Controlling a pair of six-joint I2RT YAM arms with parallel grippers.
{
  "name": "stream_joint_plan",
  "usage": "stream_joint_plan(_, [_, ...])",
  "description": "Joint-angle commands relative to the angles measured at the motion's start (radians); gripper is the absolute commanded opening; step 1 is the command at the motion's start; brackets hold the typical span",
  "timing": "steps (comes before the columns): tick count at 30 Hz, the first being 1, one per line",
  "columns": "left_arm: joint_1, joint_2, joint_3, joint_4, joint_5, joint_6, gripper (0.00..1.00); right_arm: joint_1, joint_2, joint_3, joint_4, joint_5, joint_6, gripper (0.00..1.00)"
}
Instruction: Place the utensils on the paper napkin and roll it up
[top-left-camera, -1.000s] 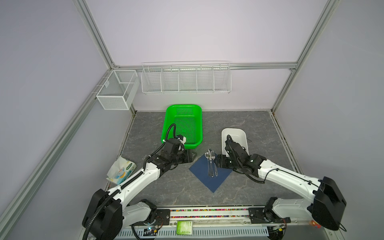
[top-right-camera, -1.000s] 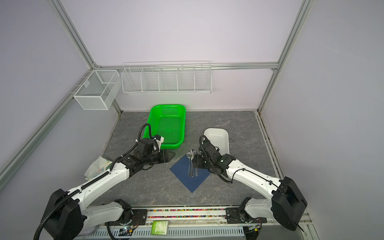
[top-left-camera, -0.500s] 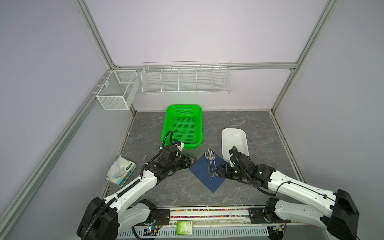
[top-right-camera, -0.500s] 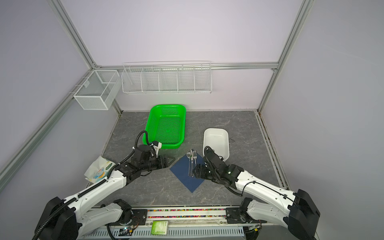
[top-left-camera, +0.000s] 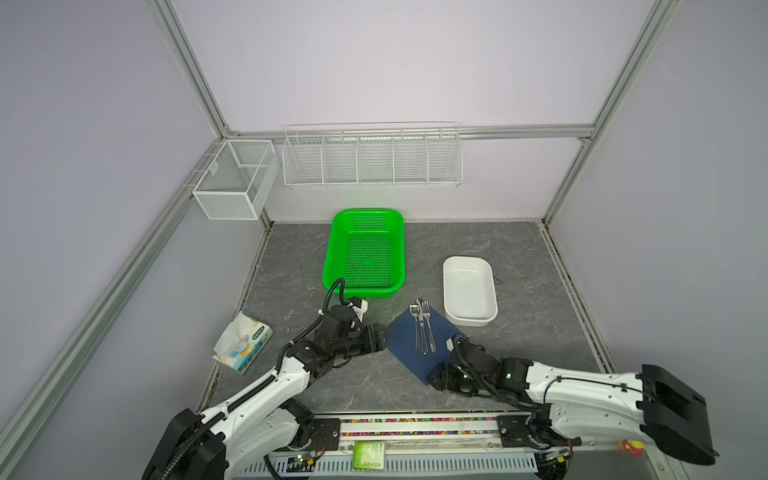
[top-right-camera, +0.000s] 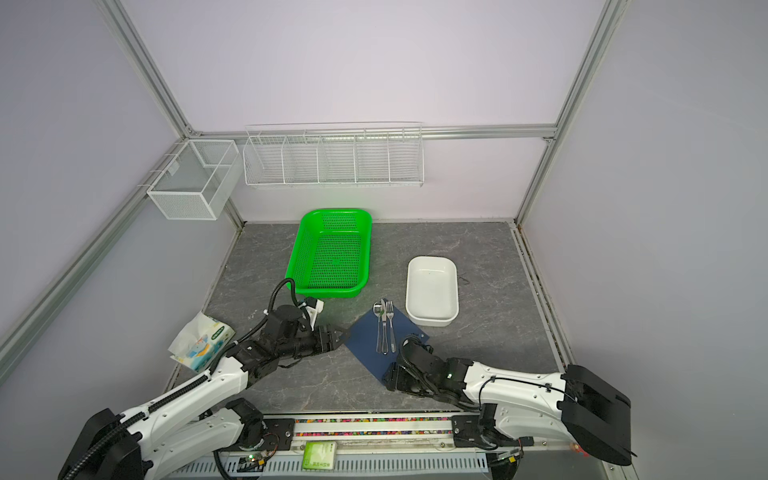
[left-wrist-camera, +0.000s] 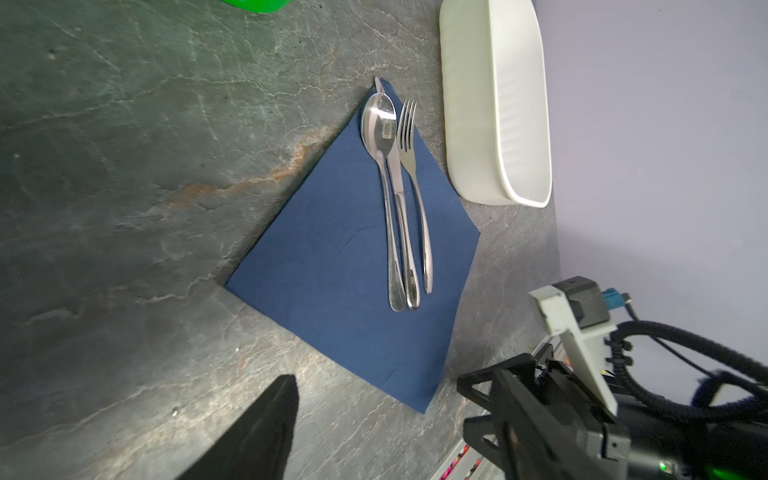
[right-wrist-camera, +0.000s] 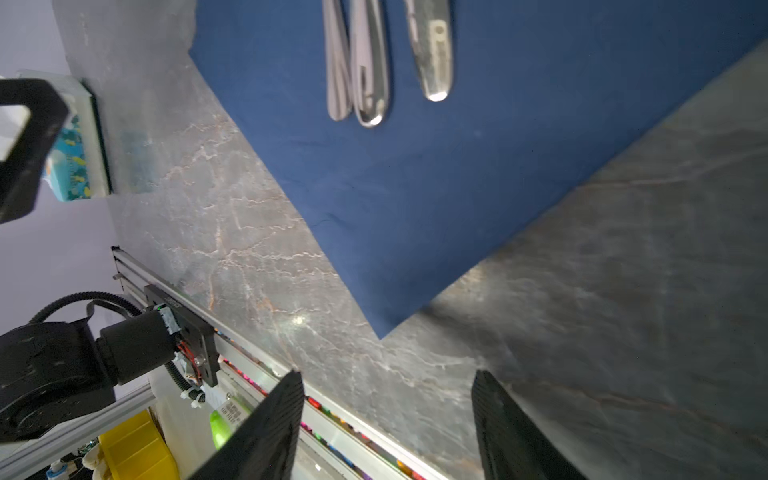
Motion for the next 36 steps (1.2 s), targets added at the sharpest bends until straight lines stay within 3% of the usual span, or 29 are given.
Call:
stream_joint_plan(1, [-0.006,-0.02,-0.006,-0.012,-0.013,-0.018,0.74,0.009,0.008,-0.011,0.082,0.018,0.138,0.66])
stream_joint_plan(16, [-0.006,0.033,0.049,-0.042,-0.025,0.01,0.73,-0.006,0.191,-0.006,0.218,-0.051,0.22,0.67])
stream_joint_plan(36, [-0.007,0.087,0.091,-0.062,0.006,0.05,0.72,-0.14,0.201,0.103,0.241,-0.089,0.076,0.67])
